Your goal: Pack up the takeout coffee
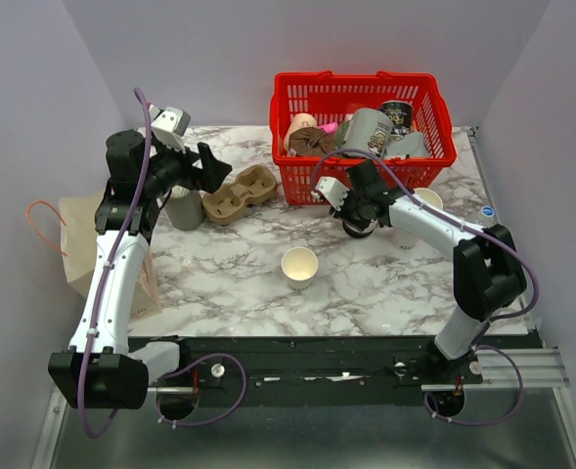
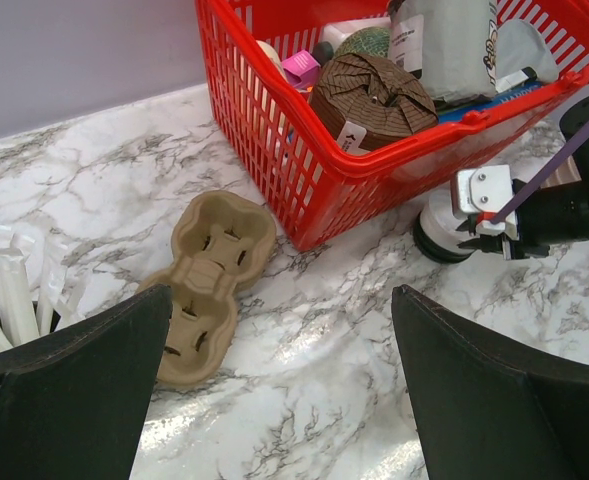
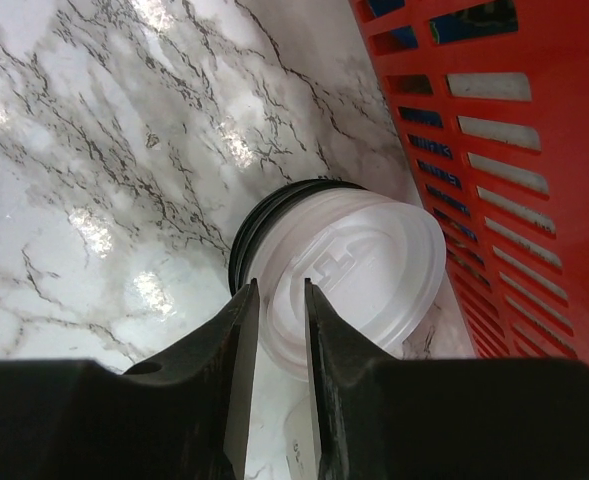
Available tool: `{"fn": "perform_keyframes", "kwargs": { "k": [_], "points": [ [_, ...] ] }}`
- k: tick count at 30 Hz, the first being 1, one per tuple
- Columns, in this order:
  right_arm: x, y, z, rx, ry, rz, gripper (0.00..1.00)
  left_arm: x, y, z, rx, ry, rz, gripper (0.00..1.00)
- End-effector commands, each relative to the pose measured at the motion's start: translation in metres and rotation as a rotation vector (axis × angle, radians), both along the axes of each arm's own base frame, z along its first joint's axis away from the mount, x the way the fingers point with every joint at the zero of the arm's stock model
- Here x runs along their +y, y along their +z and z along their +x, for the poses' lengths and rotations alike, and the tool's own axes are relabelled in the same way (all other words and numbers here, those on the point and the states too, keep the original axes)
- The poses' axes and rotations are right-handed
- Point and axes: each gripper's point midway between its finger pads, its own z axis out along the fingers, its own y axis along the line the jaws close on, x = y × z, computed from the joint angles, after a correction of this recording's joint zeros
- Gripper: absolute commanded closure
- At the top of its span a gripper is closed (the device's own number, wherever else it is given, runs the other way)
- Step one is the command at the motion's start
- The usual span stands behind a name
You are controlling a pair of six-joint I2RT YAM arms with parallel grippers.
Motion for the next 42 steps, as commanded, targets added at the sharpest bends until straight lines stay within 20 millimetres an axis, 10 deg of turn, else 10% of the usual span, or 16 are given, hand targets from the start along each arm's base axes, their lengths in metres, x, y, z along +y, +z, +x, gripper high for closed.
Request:
{"fn": "perform_keyframes", "kwargs": {
  "k": [1, 18, 31, 42],
  "points": [
    [-0.001, -0.004, 0.007, -0.015, -0.015, -0.019, 0.67, 0.001, 0.012, -0.001, -0.030, -0.008, 0.002, 0.01],
    [0.000, 0.013, 0.004, -0.011, -0.035, 0.010, 0.92, 0.000, 0.009, -0.003, -0.022, -0.013, -0.005, 0.01],
    [0.015, 0.044, -0.037, 0.136, 0.027, 0.159, 0.99, -0.019, -0.004, -0.024, -0.046, -0.175, 0.041, 0.02],
    [0.070, 0.145, -0.118, 0.352, 0.396, 0.551, 0.99, -0.066, -0.024, -0.086, -0.234, -0.509, 0.343, 0.02]
  ]
}}
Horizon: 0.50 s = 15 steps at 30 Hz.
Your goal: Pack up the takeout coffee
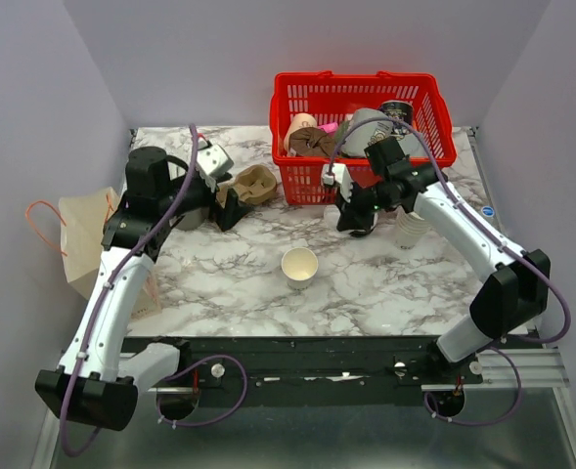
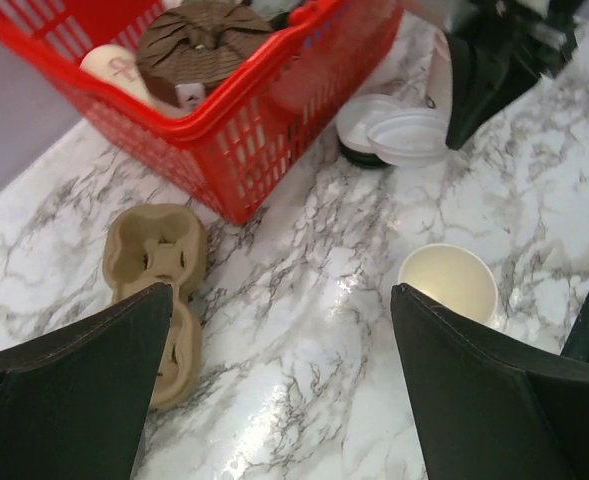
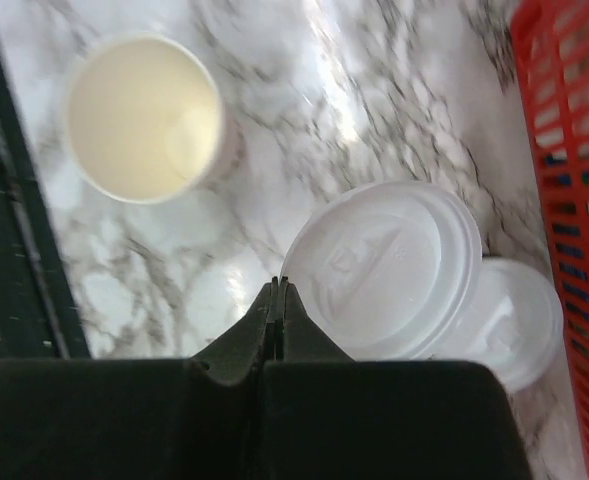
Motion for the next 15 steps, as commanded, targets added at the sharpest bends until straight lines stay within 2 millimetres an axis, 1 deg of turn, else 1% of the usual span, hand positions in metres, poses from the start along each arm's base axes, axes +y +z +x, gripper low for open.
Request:
{"fn": "perform_keyframes", "kwargs": {
  "k": [1, 3, 4, 5, 6, 7, 8, 10, 11, 12, 13, 14, 15],
  "points": [
    [0.036, 0.081, -0.037, 0.106, 0.141, 0.283, 0.99, -0.017, -0.007, -0.028, -0.112, -0.142, 0.110, 0.02],
    [0.045, 0.105, -0.043, 0.164, 0.133, 0.355, 0.99, -0.022, -0.012, -0.029, -0.057, -0.114, 0.063, 0.02],
    [0.051, 0.122, -0.049, 0.190, 0.156, 0.414, 0.99, -0.019, -0.011, -0.027, -0.054, -0.079, 0.049, 0.02],
    [0.056, 0.133, -0.048, 0.233, 0.122, 0.456, 0.99, -0.019, -0.014, -0.023, -0.051, -0.049, 0.024, 0.03],
    [0.058, 0.138, -0.053, 0.269, 0.115, 0.482, 0.99, -0.018, -0.015, -0.022, -0.007, -0.006, -0.019, 0.03],
    [0.060, 0.142, -0.056, 0.297, 0.116, 0.506, 0.99, -0.010, -0.014, -0.017, -0.004, 0.071, -0.034, 0.03],
    [0.062, 0.145, -0.066, 0.400, 0.097, 0.535, 0.99, -0.007, -0.021, -0.013, 0.017, 0.117, -0.054, 0.03],
    [0.069, 0.149, -0.064, 0.465, 0.091, 0.577, 0.99, 0.008, -0.030, -0.003, 0.068, 0.260, -0.082, 0.02],
    [0.074, 0.154, -0.066, 0.556, 0.098, 0.610, 0.99, 0.011, -0.042, -0.004, 0.115, 0.286, -0.088, 0.01],
    [0.075, 0.148, -0.068, 0.649, 0.084, 0.615, 0.99, 0.011, -0.048, -0.005, 0.133, 0.284, -0.088, 0.01],
    [0.076, 0.147, -0.069, 0.695, 0.085, 0.623, 0.99, 0.009, -0.052, -0.008, 0.142, 0.271, -0.086, 0.01],
    [0.077, 0.145, -0.074, 0.790, 0.074, 0.621, 0.99, 0.005, -0.059, -0.014, 0.163, 0.236, -0.086, 0.01],
    [0.078, 0.133, -0.072, 0.832, 0.078, 0.621, 0.99, 0.003, -0.062, -0.017, 0.172, 0.221, -0.092, 0.01]
  ]
}}
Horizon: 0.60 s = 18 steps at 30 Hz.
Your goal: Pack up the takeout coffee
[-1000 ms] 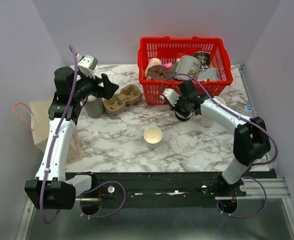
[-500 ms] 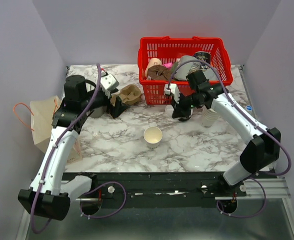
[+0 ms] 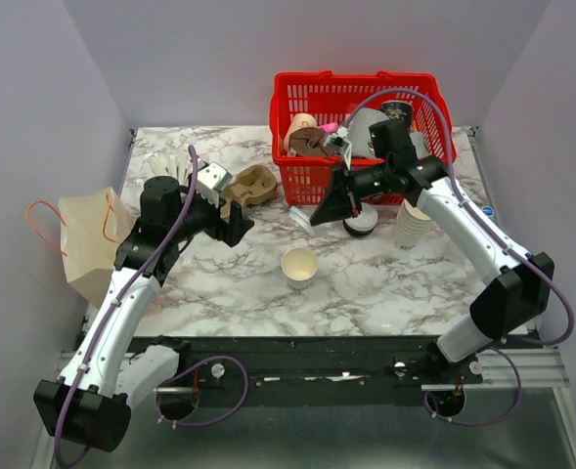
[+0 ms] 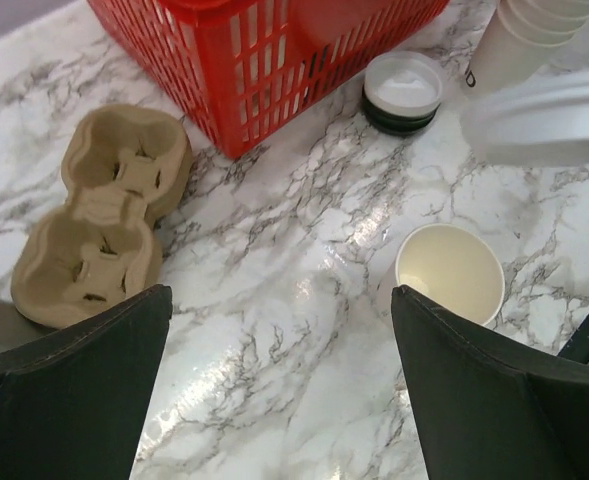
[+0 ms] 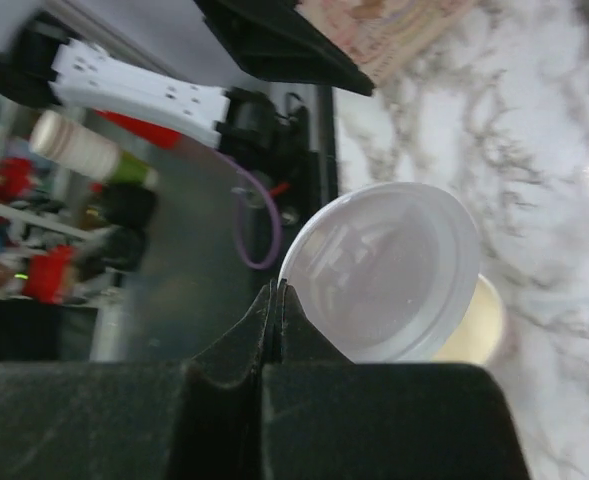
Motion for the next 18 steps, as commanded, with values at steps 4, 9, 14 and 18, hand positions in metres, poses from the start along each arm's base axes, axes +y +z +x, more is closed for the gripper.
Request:
{"fn": "perform_keyframes", "kwargs": {
  "k": [4, 9, 14, 18],
  "points": [
    [0.004, -0.016, -0.020, 0.473, 0.178, 0.088, 0.99, -0.005, -0.017, -0.018, 0.084, -0.006, -0.083, 0.02],
    [0.004, -0.033, -0.021, 0.586, 0.192, 0.064, 0.99, -0.012, -0.032, -0.036, 0.149, -0.070, -0.103, 0.02],
    [0.006, -0.055, -0.023, 0.656, 0.179, 0.034, 0.99, -0.019, -0.040, -0.042, 0.170, -0.125, -0.116, 0.02],
    [0.008, -0.067, -0.020, 0.698, 0.169, 0.016, 0.99, -0.026, -0.043, -0.043, 0.189, -0.166, -0.146, 0.02]
  ]
}}
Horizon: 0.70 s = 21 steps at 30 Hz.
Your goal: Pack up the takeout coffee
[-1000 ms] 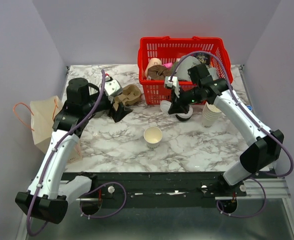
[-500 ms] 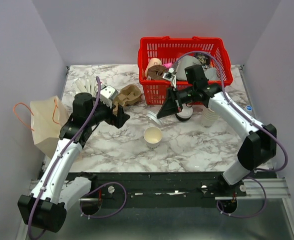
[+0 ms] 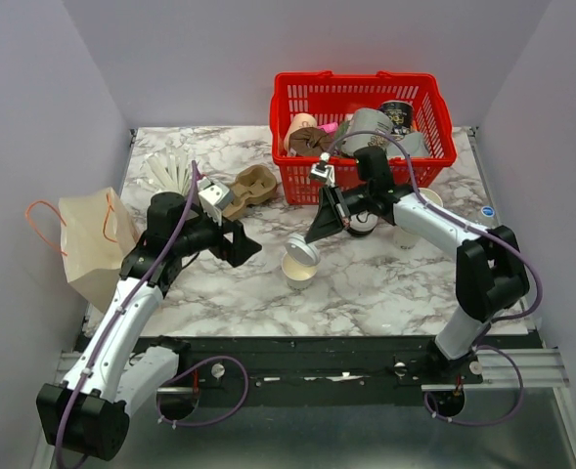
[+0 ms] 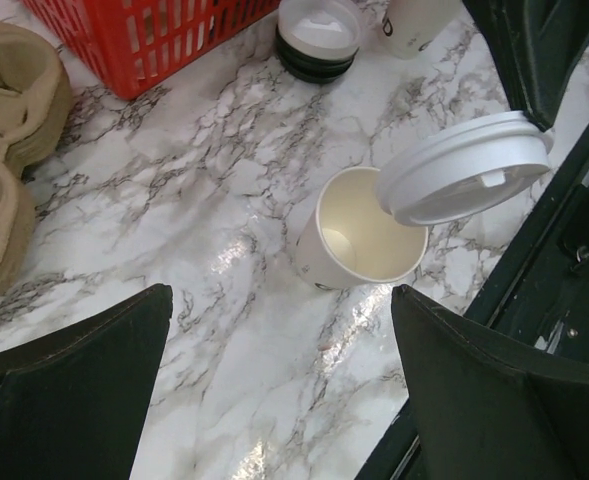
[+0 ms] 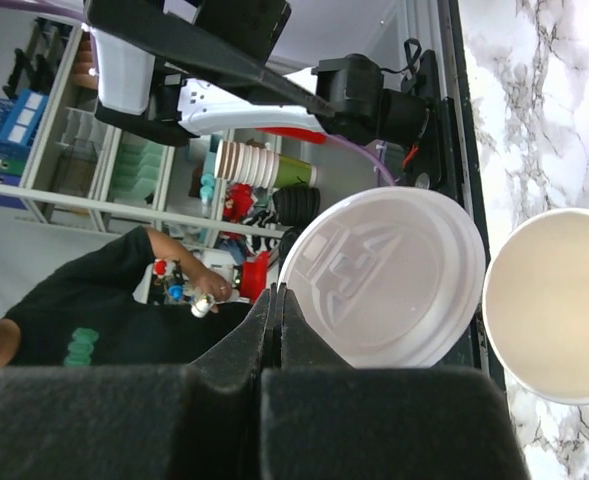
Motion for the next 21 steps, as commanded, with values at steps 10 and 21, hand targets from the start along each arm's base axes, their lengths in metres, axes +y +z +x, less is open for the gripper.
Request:
{"fn": "perform_keyframes", "kwargs": {
  "k": [10, 21],
  "points": [
    [0.010, -0.038, 0.000, 0.088, -0.003, -0.062, 0.99, -0.025, -0.016, -0.004, 0.043, -0.102, -0.110, 0.02],
    [0.015, -0.056, -0.006, 0.109, -0.004, -0.090, 0.98, -0.037, -0.036, -0.015, 0.052, -0.162, -0.113, 0.02]
  ]
}}
